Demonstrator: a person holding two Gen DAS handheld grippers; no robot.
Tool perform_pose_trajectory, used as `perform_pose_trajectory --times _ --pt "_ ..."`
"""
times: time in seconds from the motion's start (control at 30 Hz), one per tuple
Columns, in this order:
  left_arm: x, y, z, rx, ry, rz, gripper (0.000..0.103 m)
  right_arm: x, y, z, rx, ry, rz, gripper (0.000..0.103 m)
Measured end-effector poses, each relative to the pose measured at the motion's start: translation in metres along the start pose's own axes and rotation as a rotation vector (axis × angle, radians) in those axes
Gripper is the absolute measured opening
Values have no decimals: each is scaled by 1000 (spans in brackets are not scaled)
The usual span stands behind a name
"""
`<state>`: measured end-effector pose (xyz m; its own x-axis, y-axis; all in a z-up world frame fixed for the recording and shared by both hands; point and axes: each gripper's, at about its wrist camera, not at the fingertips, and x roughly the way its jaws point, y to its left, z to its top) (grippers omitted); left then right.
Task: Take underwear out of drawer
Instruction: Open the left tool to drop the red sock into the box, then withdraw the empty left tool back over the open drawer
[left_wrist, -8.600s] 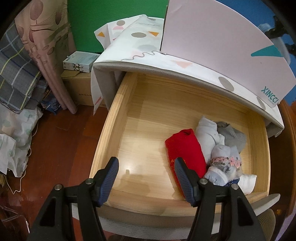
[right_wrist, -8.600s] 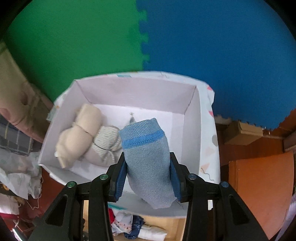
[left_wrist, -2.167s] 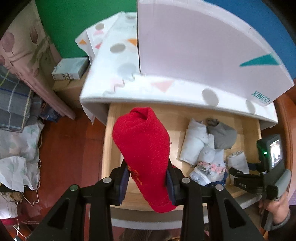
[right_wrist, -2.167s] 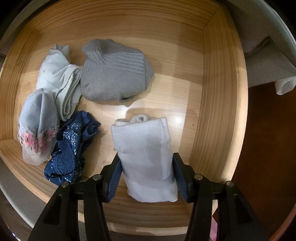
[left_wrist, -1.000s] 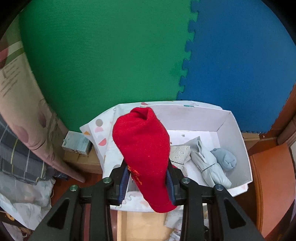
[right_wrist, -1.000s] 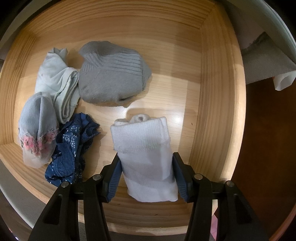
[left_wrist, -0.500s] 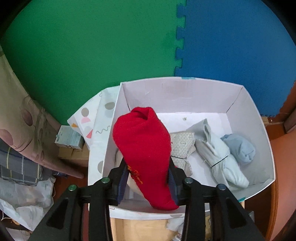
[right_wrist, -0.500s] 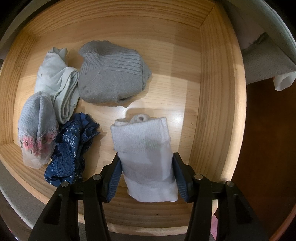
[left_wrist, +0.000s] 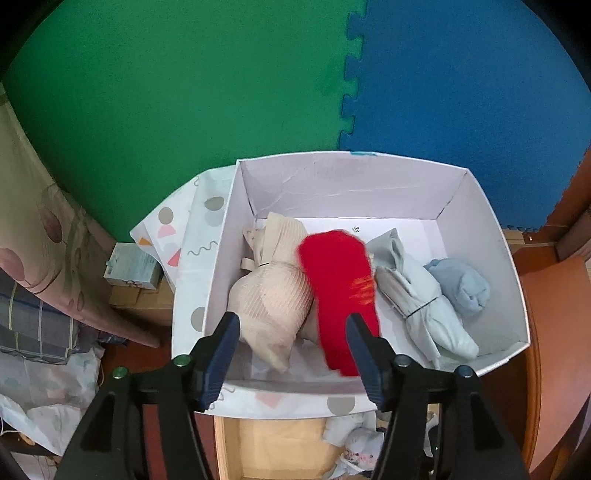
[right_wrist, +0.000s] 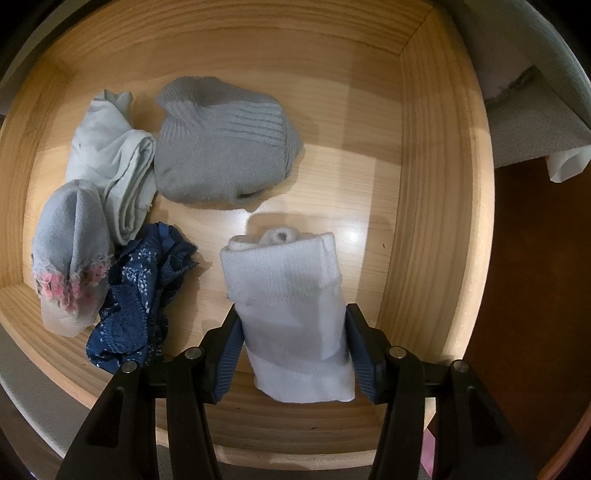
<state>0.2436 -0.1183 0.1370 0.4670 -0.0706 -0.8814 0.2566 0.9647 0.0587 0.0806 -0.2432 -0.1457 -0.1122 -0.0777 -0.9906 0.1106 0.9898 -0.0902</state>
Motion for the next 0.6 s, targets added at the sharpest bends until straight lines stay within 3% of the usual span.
perform_pose_trajectory --times 0.23,0.47,0.6 --pt "-18 16 -27 -15 4 -21 62 4 6 0 0 8 -11 52" --pt "-22 42 -88 -81 28 -48 62 7 10 0 3 12 -15 52" --pt "-12 49 -127 -77 41 -2 62 9 13 0 0 15 -22 51"
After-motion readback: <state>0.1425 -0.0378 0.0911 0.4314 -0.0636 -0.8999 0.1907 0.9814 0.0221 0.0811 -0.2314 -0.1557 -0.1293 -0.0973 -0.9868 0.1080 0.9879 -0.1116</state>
